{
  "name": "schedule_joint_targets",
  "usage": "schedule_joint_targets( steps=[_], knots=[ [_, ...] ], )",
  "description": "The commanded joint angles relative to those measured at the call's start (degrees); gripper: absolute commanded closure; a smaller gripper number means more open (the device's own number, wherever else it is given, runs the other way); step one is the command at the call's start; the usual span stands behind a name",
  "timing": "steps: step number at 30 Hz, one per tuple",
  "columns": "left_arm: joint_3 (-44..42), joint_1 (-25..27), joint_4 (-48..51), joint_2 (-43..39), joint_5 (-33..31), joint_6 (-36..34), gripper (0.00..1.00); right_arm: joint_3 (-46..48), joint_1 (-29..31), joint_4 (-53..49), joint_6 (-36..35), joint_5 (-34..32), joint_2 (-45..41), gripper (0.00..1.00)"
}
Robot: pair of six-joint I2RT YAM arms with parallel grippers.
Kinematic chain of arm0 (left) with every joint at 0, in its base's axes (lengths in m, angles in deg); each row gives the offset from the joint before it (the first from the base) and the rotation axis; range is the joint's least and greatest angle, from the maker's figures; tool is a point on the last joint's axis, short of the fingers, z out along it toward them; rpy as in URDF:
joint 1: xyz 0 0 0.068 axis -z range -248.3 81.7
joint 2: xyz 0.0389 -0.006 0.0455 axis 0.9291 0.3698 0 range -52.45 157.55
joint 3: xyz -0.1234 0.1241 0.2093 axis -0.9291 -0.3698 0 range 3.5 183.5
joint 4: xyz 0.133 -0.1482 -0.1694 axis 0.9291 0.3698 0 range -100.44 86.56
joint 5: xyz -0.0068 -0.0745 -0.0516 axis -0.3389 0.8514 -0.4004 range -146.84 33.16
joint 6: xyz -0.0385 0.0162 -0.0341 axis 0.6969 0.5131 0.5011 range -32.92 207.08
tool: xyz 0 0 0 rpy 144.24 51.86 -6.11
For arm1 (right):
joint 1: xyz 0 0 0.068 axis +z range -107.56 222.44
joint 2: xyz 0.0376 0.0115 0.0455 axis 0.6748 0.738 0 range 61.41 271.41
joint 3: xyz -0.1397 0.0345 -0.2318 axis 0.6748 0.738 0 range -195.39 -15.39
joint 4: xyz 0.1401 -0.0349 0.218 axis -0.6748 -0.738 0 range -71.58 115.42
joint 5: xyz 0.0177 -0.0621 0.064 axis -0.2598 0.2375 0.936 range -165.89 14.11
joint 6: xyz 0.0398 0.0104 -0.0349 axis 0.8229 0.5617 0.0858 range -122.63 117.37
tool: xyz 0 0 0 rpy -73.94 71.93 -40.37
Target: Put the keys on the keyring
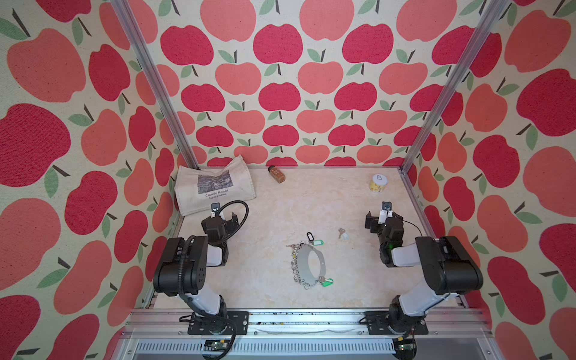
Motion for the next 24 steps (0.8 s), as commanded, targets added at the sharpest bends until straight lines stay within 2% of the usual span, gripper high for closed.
schedule_joint_targets(
  steps=[1,24],
  knots=[
    [-0.6,0.2,-1.6,-0.6,-0.4,-1.0,0.01,0.7,-0.3,-0.5,-0.5,0.5,-1.4,0.01],
    [-0.3,-0.2,-0.8,-0.7,0.4,-0.9,0.01,0.6,-0.3,-0.6,-0.6,0.6,-1.4,0.01]
  ],
)
